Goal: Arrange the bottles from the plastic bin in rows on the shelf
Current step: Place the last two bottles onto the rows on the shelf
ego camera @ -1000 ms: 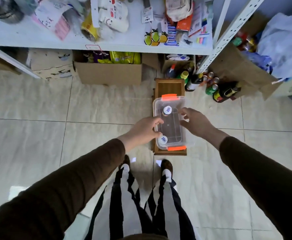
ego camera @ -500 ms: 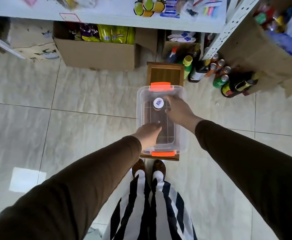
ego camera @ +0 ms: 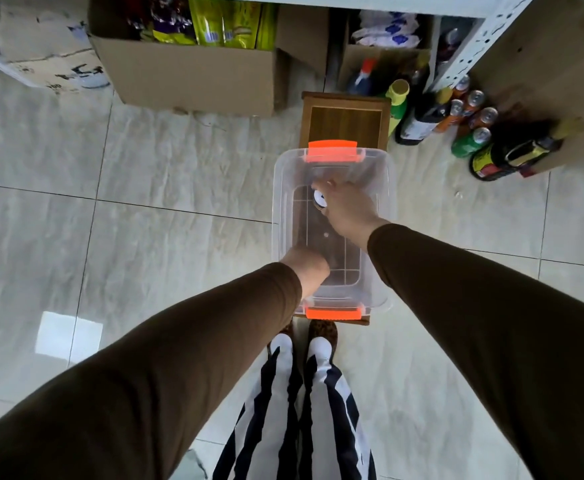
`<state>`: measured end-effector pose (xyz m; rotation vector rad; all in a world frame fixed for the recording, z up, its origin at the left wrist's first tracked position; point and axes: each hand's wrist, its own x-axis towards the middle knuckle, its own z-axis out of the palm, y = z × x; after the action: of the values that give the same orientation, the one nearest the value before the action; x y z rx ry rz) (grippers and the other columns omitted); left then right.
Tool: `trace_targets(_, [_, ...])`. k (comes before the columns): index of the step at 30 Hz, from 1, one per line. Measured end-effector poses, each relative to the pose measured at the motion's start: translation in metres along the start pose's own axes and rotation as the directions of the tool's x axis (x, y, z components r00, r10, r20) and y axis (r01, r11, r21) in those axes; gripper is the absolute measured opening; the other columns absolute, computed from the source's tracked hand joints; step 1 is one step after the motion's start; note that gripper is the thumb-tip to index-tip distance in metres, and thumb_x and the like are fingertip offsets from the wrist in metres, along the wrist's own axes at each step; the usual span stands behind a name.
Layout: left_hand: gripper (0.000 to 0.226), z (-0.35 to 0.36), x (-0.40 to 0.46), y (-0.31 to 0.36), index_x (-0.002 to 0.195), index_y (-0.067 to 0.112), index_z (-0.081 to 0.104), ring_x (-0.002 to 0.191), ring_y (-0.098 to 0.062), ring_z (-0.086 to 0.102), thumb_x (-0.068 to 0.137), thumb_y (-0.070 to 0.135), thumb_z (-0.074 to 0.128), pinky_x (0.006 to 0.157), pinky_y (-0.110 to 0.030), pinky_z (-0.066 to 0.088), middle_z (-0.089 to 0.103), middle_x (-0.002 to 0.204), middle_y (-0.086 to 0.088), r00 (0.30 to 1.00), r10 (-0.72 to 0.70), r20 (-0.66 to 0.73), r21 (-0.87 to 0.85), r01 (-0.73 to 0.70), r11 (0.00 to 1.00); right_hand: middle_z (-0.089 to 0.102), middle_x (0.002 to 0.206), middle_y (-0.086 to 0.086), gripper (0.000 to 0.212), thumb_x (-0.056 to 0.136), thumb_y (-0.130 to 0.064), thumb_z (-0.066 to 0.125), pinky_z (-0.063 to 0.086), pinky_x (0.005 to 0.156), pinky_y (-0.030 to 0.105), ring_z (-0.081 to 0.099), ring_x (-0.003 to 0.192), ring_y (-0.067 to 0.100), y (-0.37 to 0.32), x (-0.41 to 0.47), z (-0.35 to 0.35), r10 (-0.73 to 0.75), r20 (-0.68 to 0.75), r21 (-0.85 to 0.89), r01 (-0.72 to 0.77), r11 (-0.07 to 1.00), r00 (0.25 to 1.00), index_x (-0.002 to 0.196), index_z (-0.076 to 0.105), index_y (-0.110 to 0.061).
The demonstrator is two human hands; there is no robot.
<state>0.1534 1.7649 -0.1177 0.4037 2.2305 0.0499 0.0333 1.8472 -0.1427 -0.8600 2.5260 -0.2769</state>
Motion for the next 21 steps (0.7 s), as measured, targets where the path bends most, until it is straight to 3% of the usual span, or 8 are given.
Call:
trace_targets(3, [0.021,-0.004,-0.004,0.001,0.108,0.007,0.068,0.080,-0.022,0.059,0.092,0.000,0.057,0.072,-0.029,0.045,0.061,0.088,-0.006,0.999,-0.017,-0.040,-0.042,0.016,0.999,0.061,0.123,0.009,0.051,0.093,-0.007,0.058,0.051,0.086,0.038,0.062,0.106,0.032,0.001,-0.005,-0.002,0.009,-0.008,-0.037,-0.009,0.999,1.000,0.140,0.042,-0.022])
trace_targets(5, [0.025,-0.011,-0.012,-0.001,0.114,0.006,0.066,0.090,-0.026,0.065,0.093,-0.001,0.054,0.076,-0.033,0.050,0.064,0.116,-0.013,0.998,-0.007,-0.068,-0.036,0.004,0.999,0.062,0.117,0.010,0.045,0.095,-0.010,0.055,0.048,0.080,0.034,0.062,0.103,0.032,0.001,-0.013,-0.010,0.029,0.005,0.009,-0.030,1.000,1.000,0.137,0.044,-0.021])
trace_targets(6, [0.027,-0.017,-0.018,-0.003,0.118,0.007,0.064,0.095,-0.028,0.066,0.094,-0.001,0.054,0.077,-0.035,0.051,0.056,0.136,-0.017,0.997,-0.001,-0.081,-0.055,-0.003,0.999,0.061,0.115,0.009,0.040,0.096,-0.011,0.053,0.045,0.079,0.032,0.062,0.101,0.030,0.001,-0.018,-0.016,0.045,0.009,0.065,-0.046,0.997,0.999,0.134,0.045,-0.021])
trace_targets(8, [0.036,-0.032,-0.035,-0.009,0.127,0.010,0.059,0.100,-0.028,0.065,0.092,0.001,0.056,0.078,-0.034,0.049,0.043,0.149,-0.014,0.992,-0.016,-0.128,-0.174,-0.007,0.985,0.061,0.115,0.008,0.033,0.095,-0.012,0.053,0.045,0.081,0.032,0.063,0.100,0.028,0.000,-0.029,-0.038,0.078,0.014,0.205,-0.079,0.976,0.997,0.126,0.047,-0.020])
trace_targets(13, [0.039,-0.098,-0.107,-0.041,0.120,0.014,0.048,0.079,-0.018,0.055,0.087,0.010,0.067,0.057,-0.021,0.035,0.058,0.101,-0.004,0.937,-0.237,-0.257,-0.576,0.048,0.816,0.060,0.123,0.005,0.038,0.092,-0.015,0.057,0.037,0.082,0.025,0.058,0.109,0.023,-0.009,-0.052,-0.137,0.095,0.010,0.456,-0.089,0.885,0.995,0.129,0.051,-0.021])
trace_targets(19, [0.036,-0.208,-0.218,-0.086,0.114,0.010,0.058,0.087,-0.015,0.056,0.083,0.013,0.076,0.063,-0.014,0.039,0.061,0.100,-0.001,0.794,-0.419,-0.441,-0.759,-0.082,0.646,0.057,0.128,-0.001,0.043,0.094,-0.014,0.059,0.035,0.083,0.010,0.051,0.116,0.010,-0.053,-0.076,-0.289,-0.039,-0.099,0.577,0.090,0.811,0.994,0.136,0.053,-0.022])
trace_targets(21, [0.035,-0.242,-0.258,-0.095,0.116,0.009,0.060,0.091,-0.015,0.056,0.085,0.012,0.075,0.074,-0.020,0.043,0.061,0.102,-0.002,0.761,-0.449,-0.468,-0.808,-0.164,0.566,0.055,0.125,-0.006,0.044,0.096,-0.015,0.059,0.035,0.083,0.004,0.048,0.118,0.004,-0.075,-0.087,-0.338,-0.080,-0.121,0.630,0.139,0.764,0.989,0.139,0.052,-0.022])
